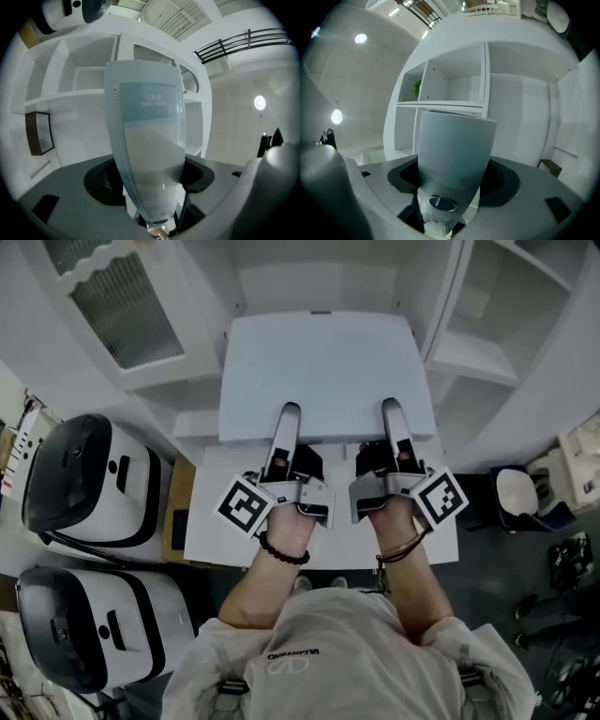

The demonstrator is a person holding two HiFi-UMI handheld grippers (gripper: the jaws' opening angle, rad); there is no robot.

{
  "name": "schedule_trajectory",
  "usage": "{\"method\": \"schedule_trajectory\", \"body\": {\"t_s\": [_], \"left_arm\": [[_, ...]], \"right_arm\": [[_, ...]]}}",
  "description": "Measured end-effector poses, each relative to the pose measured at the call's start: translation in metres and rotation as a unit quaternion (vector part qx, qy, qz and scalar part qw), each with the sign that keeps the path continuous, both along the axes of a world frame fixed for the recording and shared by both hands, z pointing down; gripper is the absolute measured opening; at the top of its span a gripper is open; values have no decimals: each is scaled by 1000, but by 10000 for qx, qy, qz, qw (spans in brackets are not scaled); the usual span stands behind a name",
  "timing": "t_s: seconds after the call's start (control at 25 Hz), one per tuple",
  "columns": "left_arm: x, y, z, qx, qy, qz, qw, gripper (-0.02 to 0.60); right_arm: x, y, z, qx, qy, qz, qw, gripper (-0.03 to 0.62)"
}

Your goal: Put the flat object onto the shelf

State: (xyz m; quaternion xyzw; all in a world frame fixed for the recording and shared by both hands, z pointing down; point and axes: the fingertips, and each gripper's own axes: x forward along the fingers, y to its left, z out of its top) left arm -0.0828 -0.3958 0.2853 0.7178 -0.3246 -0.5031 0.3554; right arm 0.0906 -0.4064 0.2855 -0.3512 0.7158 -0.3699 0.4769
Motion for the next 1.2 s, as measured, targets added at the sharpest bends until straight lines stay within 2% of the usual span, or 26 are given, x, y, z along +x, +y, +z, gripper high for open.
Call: {"method": "schedule_trajectory", "body": {"t_s": [0.56, 0.92, 1.2], "left_arm": [[-12, -64, -9, -362, 16, 50, 9993, 319], [-13, -85, -11, -546, 29, 40, 9985, 319], [-17, -104, -13, -583, -44, -130, 9982, 319]], "right_arm": [[-11, -63, -8, -441, -3, 76, 9990, 336], [-13, -84, -12, -625, -12, 80, 9980, 337], [-13, -103, -15, -765, 2, 42, 9971, 341]]}}
